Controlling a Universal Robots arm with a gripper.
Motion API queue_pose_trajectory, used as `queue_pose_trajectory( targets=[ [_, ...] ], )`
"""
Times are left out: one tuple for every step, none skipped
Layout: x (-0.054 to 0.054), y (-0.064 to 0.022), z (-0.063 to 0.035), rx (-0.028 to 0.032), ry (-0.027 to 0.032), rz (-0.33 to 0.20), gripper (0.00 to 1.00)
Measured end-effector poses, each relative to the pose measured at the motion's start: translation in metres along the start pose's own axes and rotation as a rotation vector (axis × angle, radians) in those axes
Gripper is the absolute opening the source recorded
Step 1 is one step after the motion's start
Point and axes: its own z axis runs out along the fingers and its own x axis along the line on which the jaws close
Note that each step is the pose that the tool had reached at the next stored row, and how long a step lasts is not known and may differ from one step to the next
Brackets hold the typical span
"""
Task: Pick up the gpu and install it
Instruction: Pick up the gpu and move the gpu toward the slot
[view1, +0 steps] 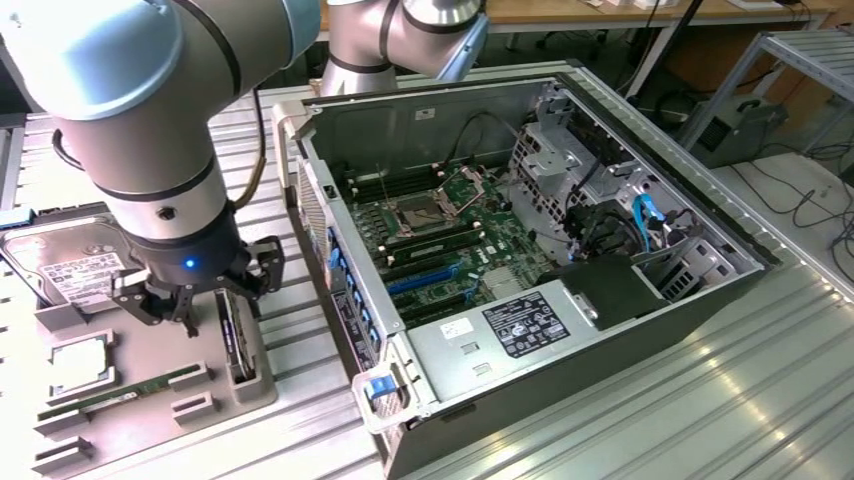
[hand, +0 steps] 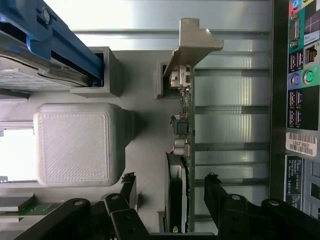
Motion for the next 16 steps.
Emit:
queue_pose_trajectory(
  targets=[
    [0.0, 0.0, 0.0017, 0.0001, -0.0001, 0.0, 0.66],
    [0.0001, -0.0001, 0.0038, 0.0003, -0.0001, 0.0, 0.66],
    [0.0001, -0.0001, 0.0054, 0.0005, 0.0, 0.0, 0.66],
    [0.0, -0.0001, 0.0066, 0.0006, 0.0, 0.0, 0.65],
    [0.0, -0.0001, 0.0066, 0.0007, 0.0002, 0.0, 0.58],
    [0.0, -0.0001, 0.0066, 0.0007, 0.0002, 0.0, 0.58],
    [0.0, -0.0001, 0.0066, 0.0007, 0.0002, 0.0, 0.58],
    [-0.0001, -0.0001, 0.0066, 0.0007, 0.0002, 0.0, 0.51],
    [-0.0001, -0.0001, 0.0068, 0.0006, 0.0, 0.0, 0.51],
    [-0.0001, -0.0001, 0.0068, 0.0006, 0.0001, 0.0, 0.51],
    [-0.0001, -0.0001, 0.007, 0.0006, 0.0, 0.0, 0.51],
    [-0.0002, -0.0001, 0.0071, 0.0005, 0.0, 0.0, 0.51],
    [-0.0003, -0.0001, 0.0073, 0.0005, 0.0, 0.0, 0.51],
    [-0.0005, -0.0001, 0.0074, 0.0005, 0.0, 0.0, 0.51],
    [-0.0006, -0.0001, 0.0076, 0.0006, 0.0, 0.0, 0.51],
    [-0.0006, -0.0001, 0.0076, 0.0007, 0.0001, 0.0, 0.51]
  ],
)
